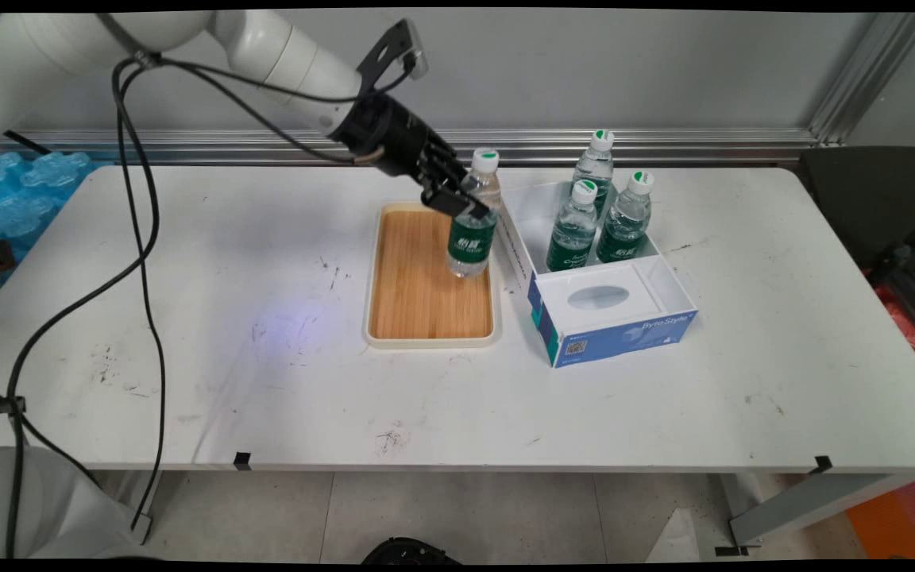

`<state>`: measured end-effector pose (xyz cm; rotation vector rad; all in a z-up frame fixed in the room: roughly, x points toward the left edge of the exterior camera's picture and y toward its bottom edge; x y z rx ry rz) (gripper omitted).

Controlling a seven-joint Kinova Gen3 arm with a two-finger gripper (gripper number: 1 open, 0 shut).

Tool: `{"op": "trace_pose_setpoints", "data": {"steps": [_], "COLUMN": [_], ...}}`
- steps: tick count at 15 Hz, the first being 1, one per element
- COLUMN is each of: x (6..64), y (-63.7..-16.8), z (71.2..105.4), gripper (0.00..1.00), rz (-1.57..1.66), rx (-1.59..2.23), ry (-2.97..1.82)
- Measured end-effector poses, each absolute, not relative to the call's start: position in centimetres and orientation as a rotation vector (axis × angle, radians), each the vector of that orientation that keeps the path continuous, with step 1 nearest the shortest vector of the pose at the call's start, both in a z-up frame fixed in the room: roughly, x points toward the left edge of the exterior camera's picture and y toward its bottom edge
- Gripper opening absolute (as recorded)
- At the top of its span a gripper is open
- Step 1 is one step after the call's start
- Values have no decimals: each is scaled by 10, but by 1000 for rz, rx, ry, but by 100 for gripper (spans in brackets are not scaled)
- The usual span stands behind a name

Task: Place the picked object on the tray

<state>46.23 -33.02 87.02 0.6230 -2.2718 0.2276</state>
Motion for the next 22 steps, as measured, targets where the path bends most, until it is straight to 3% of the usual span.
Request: {"op": "trace_pose_setpoints", "data": {"steps": [22], "x": [467], "y": [-321], "z": [800], "gripper": [0], "rz": [235], "rx": [470], "ry": [-2266]}}
